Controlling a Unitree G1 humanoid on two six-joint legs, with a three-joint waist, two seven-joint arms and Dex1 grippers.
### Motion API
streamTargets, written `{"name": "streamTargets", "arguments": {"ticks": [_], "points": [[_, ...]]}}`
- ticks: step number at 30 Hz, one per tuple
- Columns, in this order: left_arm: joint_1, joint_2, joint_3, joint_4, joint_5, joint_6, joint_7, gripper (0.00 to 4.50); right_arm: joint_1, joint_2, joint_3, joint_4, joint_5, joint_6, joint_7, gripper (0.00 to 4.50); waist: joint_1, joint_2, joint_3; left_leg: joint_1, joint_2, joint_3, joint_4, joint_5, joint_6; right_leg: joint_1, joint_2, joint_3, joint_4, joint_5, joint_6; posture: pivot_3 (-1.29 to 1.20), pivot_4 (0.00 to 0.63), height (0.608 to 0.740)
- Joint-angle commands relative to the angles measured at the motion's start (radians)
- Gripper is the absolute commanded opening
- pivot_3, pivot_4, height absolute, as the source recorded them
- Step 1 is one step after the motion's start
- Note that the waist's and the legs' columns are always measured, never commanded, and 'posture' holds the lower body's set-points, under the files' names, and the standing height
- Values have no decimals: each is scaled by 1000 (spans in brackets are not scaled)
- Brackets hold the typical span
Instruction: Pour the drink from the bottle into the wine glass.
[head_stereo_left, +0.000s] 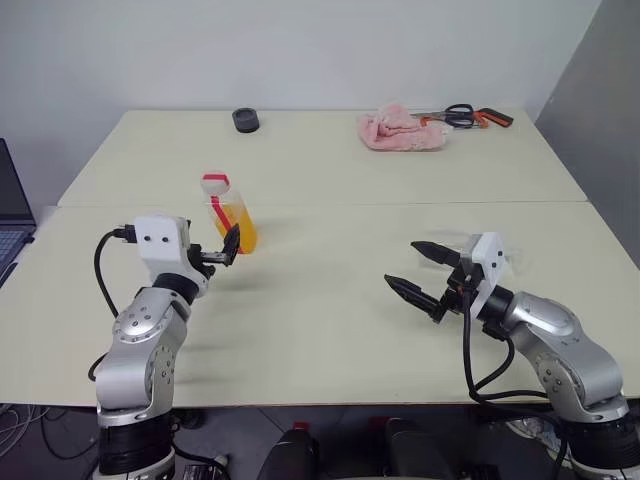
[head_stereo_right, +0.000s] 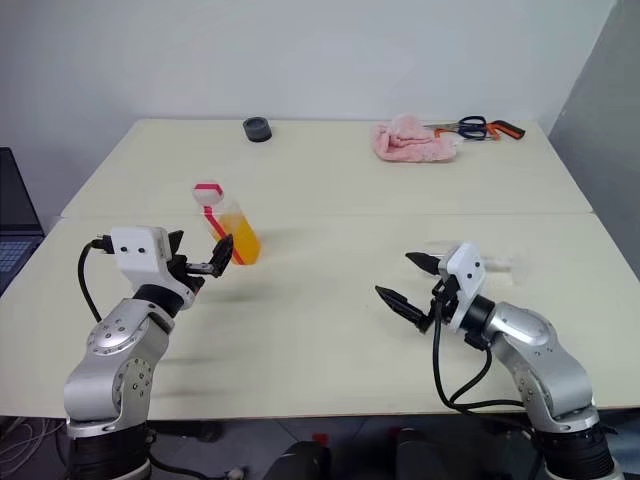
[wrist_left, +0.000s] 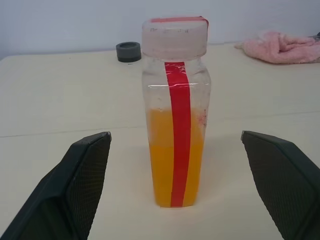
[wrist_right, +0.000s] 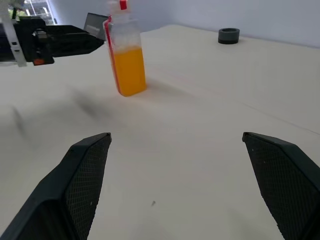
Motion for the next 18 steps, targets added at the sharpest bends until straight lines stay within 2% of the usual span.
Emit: {"name": "streamTargets", "arguments": {"ticks": [1,18], "points": [[-32,24,20,8,3,-11,-4,4470,-31,-9,-6,-8,10,-9,24,4500,0,0,0,0,0,0,0,0,0,0,0,0,0,0,0,0,150,740],[-240,82,-23,263,20,-42,-90,4470,-108,5,6,19,23,-13,63,4500,1,-2,1,-1,0,-1,0,0,0,-1,0,0,-1,0,0,0,150,740]]}}
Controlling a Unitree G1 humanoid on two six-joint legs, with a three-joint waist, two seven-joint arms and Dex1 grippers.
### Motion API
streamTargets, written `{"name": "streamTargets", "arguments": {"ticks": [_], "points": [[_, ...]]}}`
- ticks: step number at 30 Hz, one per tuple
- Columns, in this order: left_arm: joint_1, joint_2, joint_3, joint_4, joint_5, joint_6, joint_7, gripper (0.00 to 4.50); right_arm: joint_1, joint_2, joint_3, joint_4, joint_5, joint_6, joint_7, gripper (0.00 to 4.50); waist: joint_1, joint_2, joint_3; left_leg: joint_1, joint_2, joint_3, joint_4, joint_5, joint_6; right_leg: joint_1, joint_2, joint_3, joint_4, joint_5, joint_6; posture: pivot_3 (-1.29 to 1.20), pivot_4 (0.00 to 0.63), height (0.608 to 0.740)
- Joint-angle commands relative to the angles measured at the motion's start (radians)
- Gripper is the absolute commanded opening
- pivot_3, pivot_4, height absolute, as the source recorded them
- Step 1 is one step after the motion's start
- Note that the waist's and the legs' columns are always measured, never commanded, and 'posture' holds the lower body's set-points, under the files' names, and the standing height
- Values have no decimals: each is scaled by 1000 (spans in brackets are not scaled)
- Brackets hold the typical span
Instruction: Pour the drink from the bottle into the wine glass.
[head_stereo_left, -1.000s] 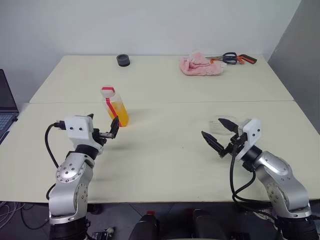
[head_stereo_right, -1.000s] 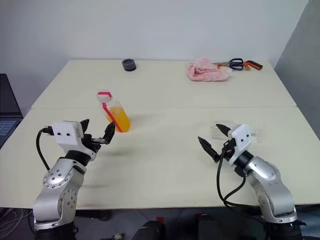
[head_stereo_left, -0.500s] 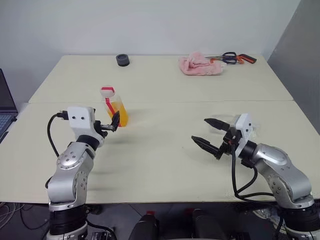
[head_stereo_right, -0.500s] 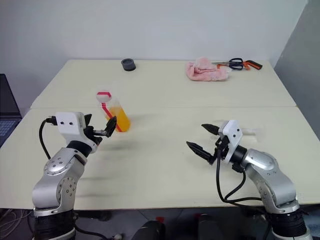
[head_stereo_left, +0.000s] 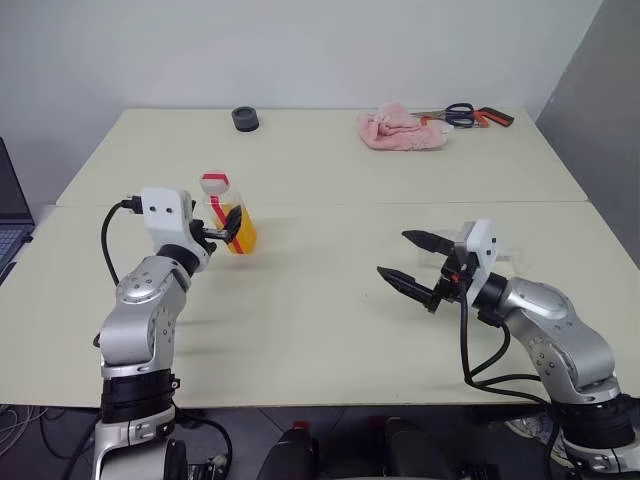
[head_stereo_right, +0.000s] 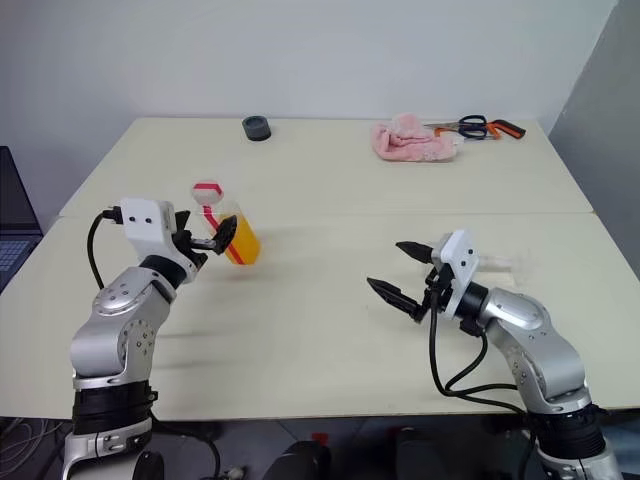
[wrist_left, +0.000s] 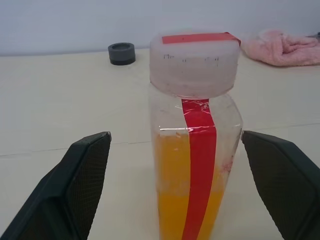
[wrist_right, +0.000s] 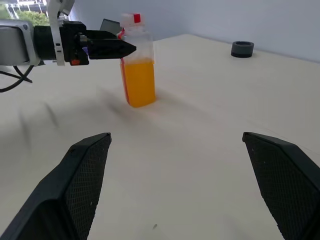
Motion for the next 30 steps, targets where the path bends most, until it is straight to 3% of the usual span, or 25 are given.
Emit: {"name": "streamTargets", "arguments": {"ticks": [1,10,13,20,24,30], "points": [[-54,22,-12,41,14,-33,-23,4470,-28,-3,-10,-27,25,-5,24,4500,0,0,0,0,0,0,0,0,0,0,0,0,0,0,0,0,150,740],[-119,14,-30,147,27,-79,-47,4470,-40,-1,-7,-33,18,2,30,4500,-1,0,0,-1,0,0,0,0,0,-1,0,1,0,0,0,0,150,740],[-126,14,-41,164,36,-96,-57,3859,-43,-2,-8,-37,19,7,26,4500,-1,0,0,-1,0,-1,0,0,0,-1,-1,1,0,0,0,0,150,740],[-119,13,-46,172,50,-129,-64,1805,-42,-3,-11,-33,16,7,26,4500,-1,-1,0,-4,0,-1,1,0,0,-4,-1,1,1,0,0,0,150,740],[-103,7,-45,161,64,-165,-57,1745,-43,0,-10,-31,16,6,26,4500,-2,-1,0,-14,-1,0,3,0,0,-15,-1,1,4,1,0,0,150,740],[-73,6,-57,123,74,-222,-73,1745,-46,2,-3,-23,4,-10,32,4500,-2,-1,0,-14,-1,0,2,0,0,-16,-2,2,4,1,-1,0,150,740]]}}
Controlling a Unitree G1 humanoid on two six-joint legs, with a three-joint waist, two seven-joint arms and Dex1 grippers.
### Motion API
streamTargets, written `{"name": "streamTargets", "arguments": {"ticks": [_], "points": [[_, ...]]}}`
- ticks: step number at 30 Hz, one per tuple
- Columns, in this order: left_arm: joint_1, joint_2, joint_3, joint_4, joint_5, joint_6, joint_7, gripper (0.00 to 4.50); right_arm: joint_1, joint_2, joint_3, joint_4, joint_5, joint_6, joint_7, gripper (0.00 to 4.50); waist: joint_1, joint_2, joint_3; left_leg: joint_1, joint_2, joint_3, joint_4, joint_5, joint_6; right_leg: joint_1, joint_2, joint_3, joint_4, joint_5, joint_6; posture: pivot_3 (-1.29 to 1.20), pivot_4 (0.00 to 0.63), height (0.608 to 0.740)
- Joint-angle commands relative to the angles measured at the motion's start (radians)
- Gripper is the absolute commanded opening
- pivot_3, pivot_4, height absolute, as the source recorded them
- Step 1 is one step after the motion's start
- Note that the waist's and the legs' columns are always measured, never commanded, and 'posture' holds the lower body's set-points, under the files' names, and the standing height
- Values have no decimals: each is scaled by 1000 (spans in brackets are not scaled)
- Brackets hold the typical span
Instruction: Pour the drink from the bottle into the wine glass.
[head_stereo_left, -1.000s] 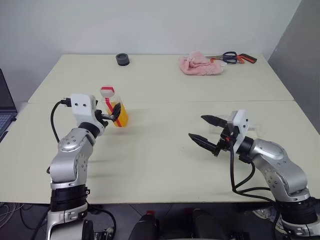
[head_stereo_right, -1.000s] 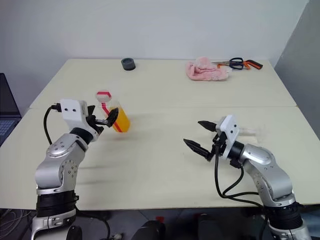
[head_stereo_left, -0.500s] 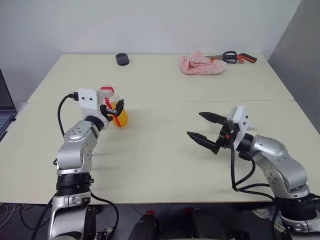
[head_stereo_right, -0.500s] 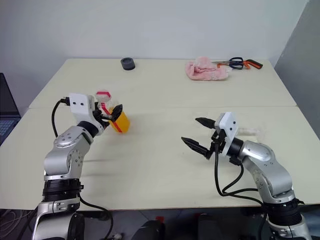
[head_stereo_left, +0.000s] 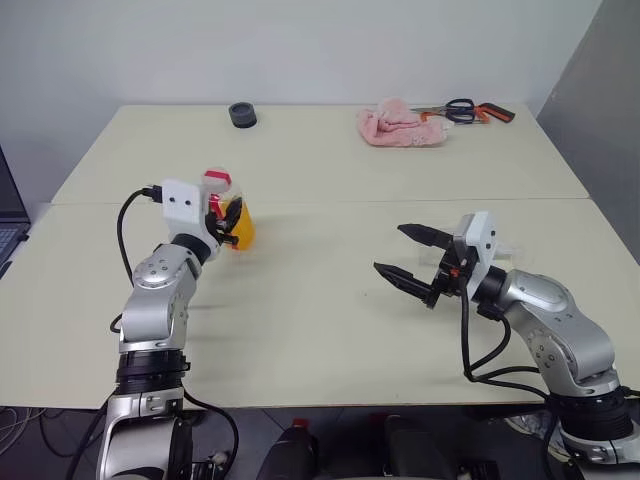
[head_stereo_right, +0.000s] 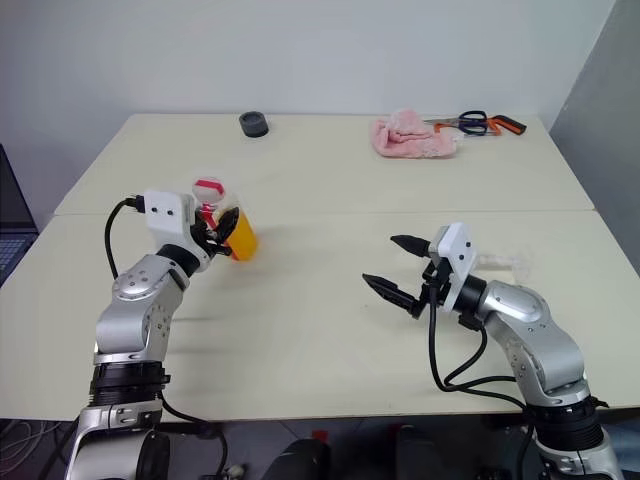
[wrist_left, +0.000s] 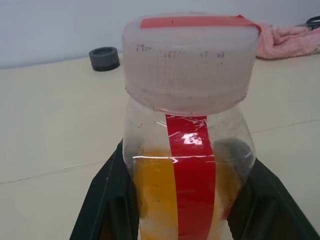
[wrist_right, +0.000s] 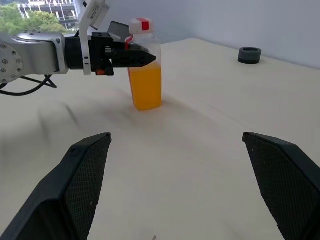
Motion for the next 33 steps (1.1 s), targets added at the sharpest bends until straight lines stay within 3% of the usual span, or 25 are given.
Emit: {"name": "streamTargets", "arguments": {"ticks": [1,13,22,28,33], "points": [[7,5,7,-73,-18,-30,-25,1745,-14,2,-1,-19,-2,-30,11,4500,0,0,0,0,0,0,0,0,0,0,0,0,0,0,0,0,150,740],[0,-22,-17,-150,-96,-7,-110,1744,-27,13,8,-5,-46,-107,8,4500,-1,0,0,0,0,0,0,0,0,0,0,0,0,0,0,0,150,740],[-64,-29,-115,-138,-154,39,-277,1744,-65,-33,-47,-85,46,95,-58,4500,-1,0,0,0,0,0,1,0,0,0,0,0,0,0,0,0,150,740],[-132,-45,-221,-81,-170,21,-458,1744,-149,-42,-79,-171,195,274,-108,4500,-3,0,0,0,0,1,1,0,0,0,0,0,0,0,0,0,150,740],[-173,-54,-271,-40,-182,26,-579,1744,-209,-35,-48,-184,208,310,-133,4500,-6,0,0,0,0,1,1,0,0,0,0,0,1,0,0,0,150,740]]}}
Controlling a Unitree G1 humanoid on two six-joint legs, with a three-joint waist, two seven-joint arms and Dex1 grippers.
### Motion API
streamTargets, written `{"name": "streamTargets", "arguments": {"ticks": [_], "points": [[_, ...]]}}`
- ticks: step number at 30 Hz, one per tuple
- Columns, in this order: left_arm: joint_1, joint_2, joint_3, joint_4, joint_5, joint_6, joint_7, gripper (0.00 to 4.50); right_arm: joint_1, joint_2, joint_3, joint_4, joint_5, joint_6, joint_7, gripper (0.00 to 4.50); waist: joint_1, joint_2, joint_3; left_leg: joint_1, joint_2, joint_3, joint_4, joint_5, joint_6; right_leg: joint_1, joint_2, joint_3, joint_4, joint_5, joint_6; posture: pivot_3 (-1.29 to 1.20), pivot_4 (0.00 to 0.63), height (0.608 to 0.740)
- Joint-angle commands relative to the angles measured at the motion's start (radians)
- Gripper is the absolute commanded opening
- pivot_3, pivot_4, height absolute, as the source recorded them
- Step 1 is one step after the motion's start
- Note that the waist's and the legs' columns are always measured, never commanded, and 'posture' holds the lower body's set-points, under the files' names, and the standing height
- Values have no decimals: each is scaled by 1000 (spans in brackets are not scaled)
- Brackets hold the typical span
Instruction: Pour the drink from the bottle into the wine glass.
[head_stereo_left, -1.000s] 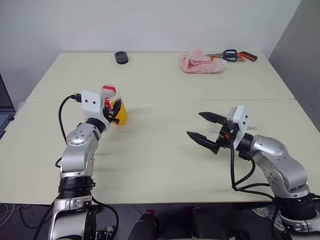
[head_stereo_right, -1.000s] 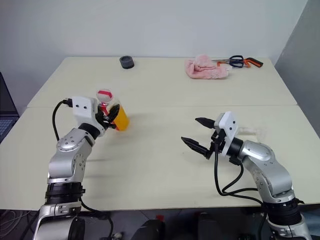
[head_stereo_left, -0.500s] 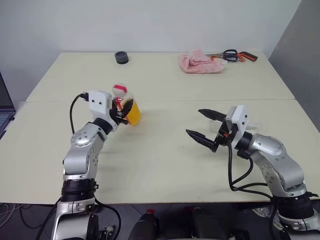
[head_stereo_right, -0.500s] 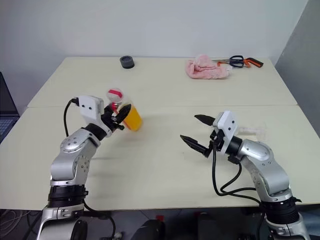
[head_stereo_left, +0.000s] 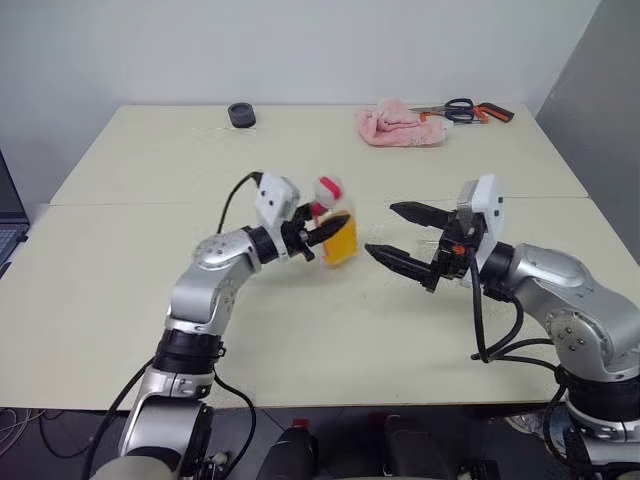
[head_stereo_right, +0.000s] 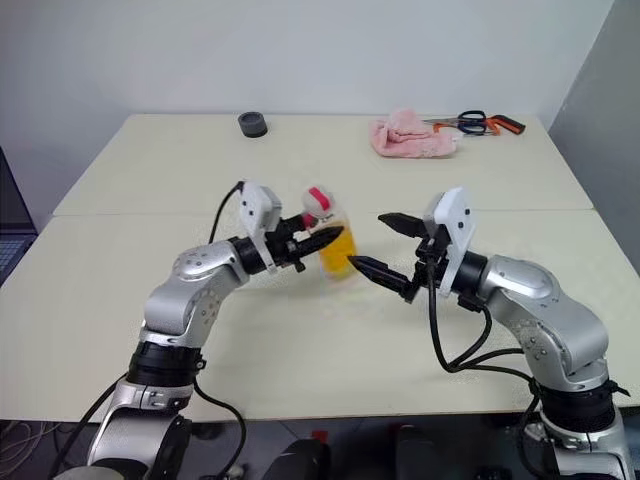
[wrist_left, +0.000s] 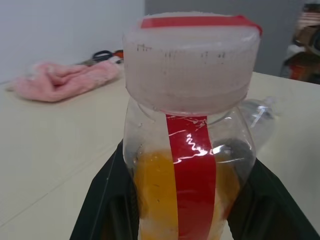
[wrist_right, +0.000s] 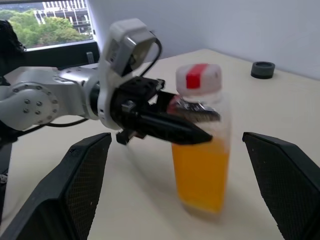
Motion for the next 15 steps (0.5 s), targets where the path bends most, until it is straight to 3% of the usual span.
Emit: {"name": "streamTargets", "arguments": {"ticks": [1,15], "points": [[-38,-3,-17,-4,-29,-16,-81,1744,-42,8,7,-33,7,5,-25,4500,0,0,0,0,0,0,0,0,0,0,0,0,0,0,0,0,150,740],[-88,-45,-100,103,24,-80,-225,1744,-77,84,130,26,-184,-76,-106,4500,-2,0,0,0,0,0,1,0,0,0,0,0,0,0,0,0,150,740]]}}
